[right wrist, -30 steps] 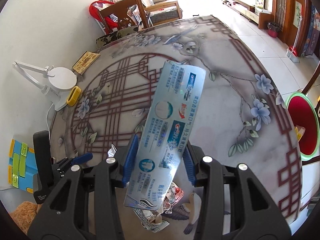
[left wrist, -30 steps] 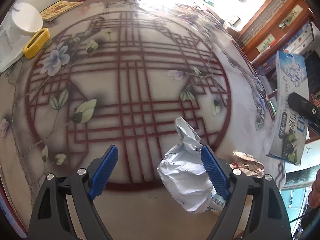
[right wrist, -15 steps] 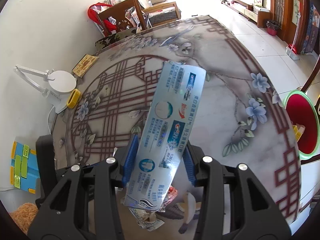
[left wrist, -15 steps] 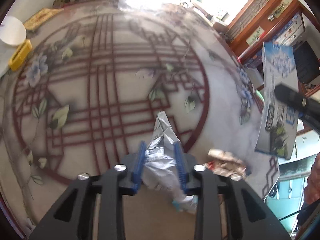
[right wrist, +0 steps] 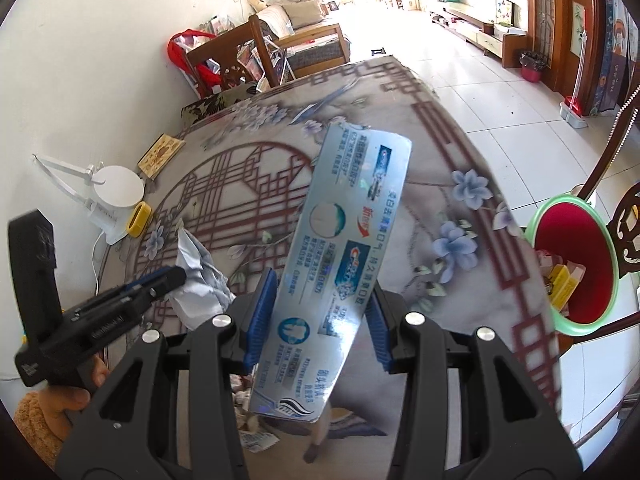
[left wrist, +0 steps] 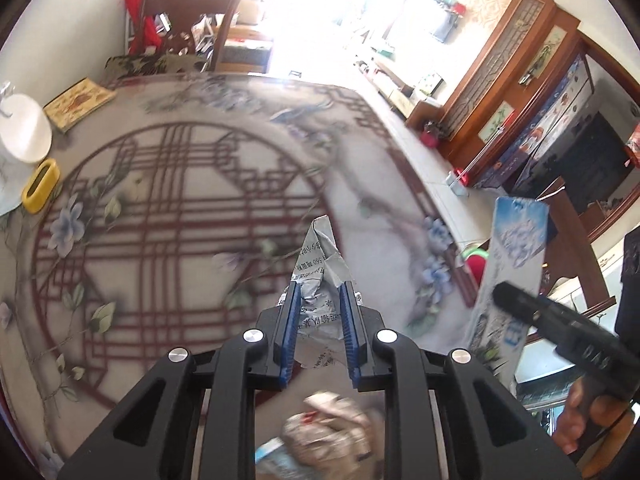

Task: Collect trash
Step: 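Carry the toothpaste box and foil wrapper over the red bin with both tools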

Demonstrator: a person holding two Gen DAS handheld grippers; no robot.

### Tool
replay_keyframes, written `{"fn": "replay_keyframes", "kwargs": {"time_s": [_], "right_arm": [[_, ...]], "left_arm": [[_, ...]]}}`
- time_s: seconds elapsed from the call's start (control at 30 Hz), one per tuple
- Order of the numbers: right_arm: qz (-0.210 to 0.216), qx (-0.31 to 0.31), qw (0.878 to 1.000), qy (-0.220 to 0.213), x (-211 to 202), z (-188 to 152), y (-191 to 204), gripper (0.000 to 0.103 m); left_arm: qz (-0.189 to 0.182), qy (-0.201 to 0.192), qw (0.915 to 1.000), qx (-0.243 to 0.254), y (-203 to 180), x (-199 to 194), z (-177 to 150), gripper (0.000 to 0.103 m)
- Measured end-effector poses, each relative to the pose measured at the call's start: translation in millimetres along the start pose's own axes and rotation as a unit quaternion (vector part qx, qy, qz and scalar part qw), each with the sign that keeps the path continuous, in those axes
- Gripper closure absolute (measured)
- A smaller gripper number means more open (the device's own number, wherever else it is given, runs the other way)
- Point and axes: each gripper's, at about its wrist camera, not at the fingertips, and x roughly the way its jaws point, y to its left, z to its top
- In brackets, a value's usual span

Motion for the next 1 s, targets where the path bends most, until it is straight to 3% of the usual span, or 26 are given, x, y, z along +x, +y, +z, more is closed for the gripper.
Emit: {"fn": "replay_keyframes", "kwargs": {"time_s": [0.6,1.0], "right_arm": [[-0.004,0.048,0.999,-0.018,-33,13,-129,0.061],[-0.067,0.091,0.993,-0.024,-50,17,-248,0.061]], "left_arm": [[-0.022,-0.006,0.9987,0.046,-146,42,15,0.085],[-0.050,0.005,0.9943,0.094,-244,75,16,0.085]]}}
